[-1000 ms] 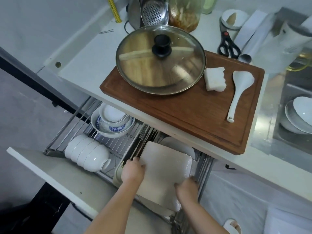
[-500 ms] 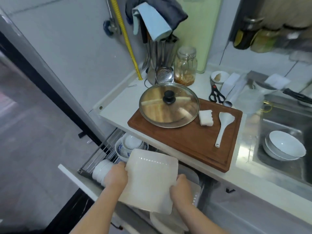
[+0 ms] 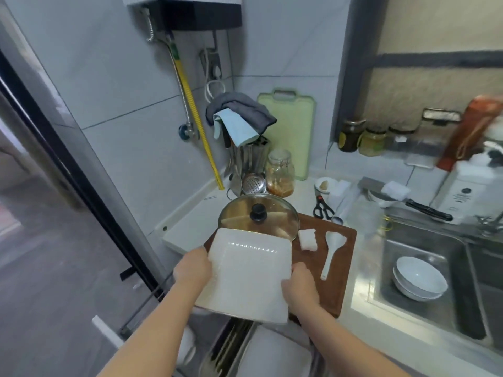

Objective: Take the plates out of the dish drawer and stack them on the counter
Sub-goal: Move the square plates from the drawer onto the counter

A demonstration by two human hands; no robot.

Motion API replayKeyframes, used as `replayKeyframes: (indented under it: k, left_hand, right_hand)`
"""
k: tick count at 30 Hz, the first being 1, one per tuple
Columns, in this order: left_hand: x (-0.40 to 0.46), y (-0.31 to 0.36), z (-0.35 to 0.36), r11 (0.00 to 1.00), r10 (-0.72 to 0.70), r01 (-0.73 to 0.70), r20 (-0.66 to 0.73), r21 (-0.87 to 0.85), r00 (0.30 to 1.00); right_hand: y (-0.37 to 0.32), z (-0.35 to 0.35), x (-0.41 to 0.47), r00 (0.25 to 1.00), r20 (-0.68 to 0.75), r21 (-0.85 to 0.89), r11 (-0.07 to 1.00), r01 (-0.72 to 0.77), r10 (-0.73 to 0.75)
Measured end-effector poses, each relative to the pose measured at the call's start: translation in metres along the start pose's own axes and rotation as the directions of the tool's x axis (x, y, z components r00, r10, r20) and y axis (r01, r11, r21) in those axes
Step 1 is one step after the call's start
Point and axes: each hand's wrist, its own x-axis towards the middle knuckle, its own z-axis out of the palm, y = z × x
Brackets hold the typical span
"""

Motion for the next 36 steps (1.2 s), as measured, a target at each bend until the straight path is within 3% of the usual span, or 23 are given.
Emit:
replayKeyframes:
  k: [11,17,27,36]
  left_hand:
    - [-0.025,0.187,0.017,0.933,0.293,-0.296,-0.046,-0.207,0.955]
    - [-0.073,0.298,0.048,0.878,0.423,-0.4,0.035,-0.263,0.906]
    - [-0.193,0.473,0.117,0.734,0.67,-0.606,0.185,-0.306,0.719]
    - [-0.311,0.592,0.188,0.612,0.789,-0.698,0.34,-0.371,0.511]
  right_hand:
    - [0.092,-0.16,0.029,0.96,-0.272,0.078,0.996,-0.046,0.065]
    - [0.172,-0.251,0.017,0.895,-0.402,0.103,0.98,-0.167,0.195]
    - [0.322,-0.39,-0.046,0.71,-0.584,0.201,0.917,-0.344,0.394]
    - [0.447,-0.466,-0.125,0.507,-0.626,0.354,0.795,-0.492,0.592]
